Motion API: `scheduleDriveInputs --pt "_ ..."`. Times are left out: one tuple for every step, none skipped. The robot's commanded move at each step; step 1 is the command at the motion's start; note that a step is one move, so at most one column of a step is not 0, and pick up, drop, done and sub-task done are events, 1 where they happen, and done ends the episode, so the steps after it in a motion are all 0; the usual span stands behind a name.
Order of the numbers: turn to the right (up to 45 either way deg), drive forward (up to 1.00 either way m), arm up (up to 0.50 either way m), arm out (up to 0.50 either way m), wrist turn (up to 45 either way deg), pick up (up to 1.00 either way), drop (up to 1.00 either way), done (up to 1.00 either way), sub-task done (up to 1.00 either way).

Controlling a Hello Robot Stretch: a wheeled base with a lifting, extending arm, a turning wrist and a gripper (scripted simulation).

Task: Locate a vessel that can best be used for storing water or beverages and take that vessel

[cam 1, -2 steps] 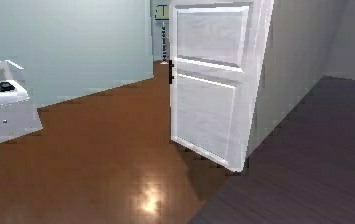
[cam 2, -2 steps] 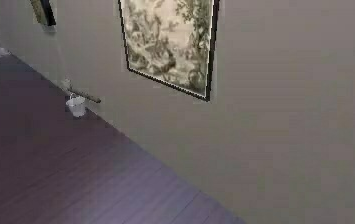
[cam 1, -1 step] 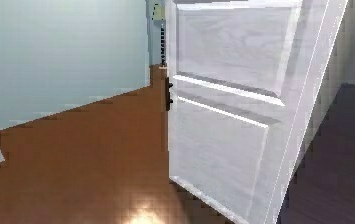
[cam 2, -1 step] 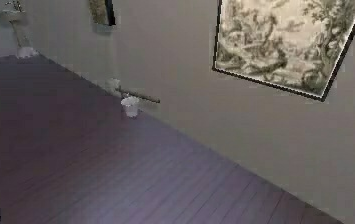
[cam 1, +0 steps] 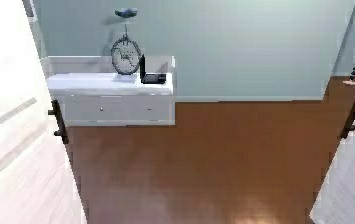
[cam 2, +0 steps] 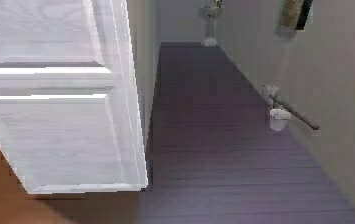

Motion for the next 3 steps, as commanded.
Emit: scheduleDriveInputs --pt "0.0 1.0 0.0 0.0 0.0 0.0 0.0 0.0 0.0" --pt "-6.0 0.0 0.0 0.0 0.0 0.0 0.0 0.0 0.0" --pt "0.0 0.35 0.0 0.0 0.0 0.0 0.0 0.0 0.0"
